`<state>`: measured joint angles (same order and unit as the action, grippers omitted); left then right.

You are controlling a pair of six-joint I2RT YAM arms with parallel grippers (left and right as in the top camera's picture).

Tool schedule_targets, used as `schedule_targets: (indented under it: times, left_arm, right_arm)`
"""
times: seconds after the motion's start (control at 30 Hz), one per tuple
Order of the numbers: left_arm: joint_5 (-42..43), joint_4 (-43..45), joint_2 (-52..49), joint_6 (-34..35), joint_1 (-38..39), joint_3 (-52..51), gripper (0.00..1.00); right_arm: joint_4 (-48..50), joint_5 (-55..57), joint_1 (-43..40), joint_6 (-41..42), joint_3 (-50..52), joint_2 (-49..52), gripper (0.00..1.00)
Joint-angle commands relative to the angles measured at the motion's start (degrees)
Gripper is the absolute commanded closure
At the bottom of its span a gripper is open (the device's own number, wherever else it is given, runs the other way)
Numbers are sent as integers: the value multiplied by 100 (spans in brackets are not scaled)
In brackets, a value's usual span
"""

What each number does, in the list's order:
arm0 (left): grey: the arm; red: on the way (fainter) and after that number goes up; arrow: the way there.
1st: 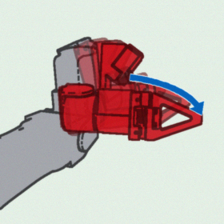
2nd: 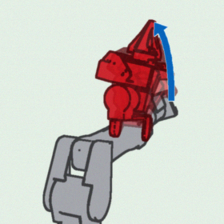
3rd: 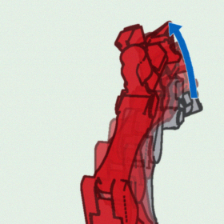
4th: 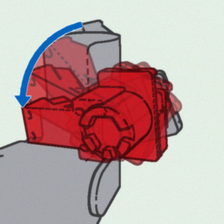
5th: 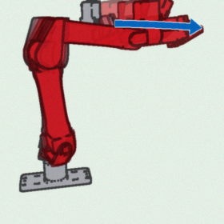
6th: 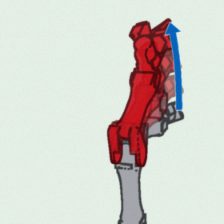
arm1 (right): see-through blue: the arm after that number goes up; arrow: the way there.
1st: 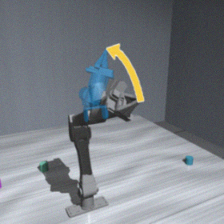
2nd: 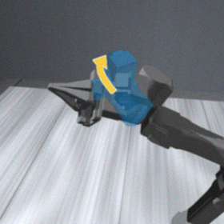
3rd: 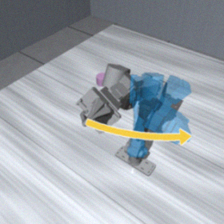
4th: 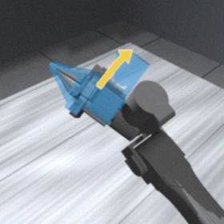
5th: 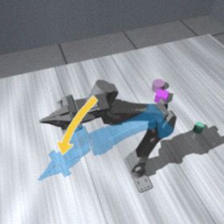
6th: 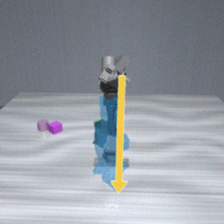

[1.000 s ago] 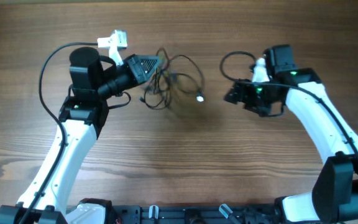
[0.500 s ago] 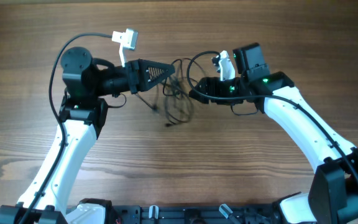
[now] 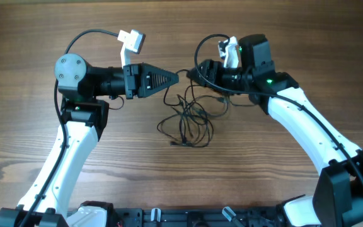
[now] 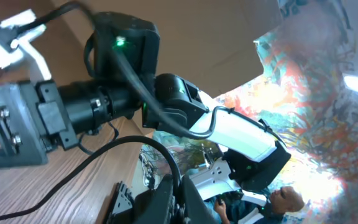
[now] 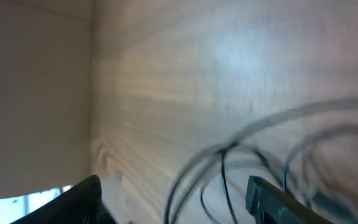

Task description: Untangle cables

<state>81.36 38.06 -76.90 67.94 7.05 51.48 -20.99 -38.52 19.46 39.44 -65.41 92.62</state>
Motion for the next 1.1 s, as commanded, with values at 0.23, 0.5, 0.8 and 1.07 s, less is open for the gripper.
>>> schedule_targets:
  times: [0.23,0.5,0.8,1.07]
  left_arm:
    - [109,295,42,66,-26,37,96]
    - [26,339,42,2,-26,37,96]
    - [-614,334,42,-273,-26,37,96]
    - [-1379,330,31,-323,-26,37,96]
  right_arm:
    - [-1381,63,83,83,286,-90,25]
    - [-2109,557,85,-188,330,-90,27]
    - [-2157,160,496,-2618,330,-90,23]
    - [-1458,223,629,-2702,330,-90,23]
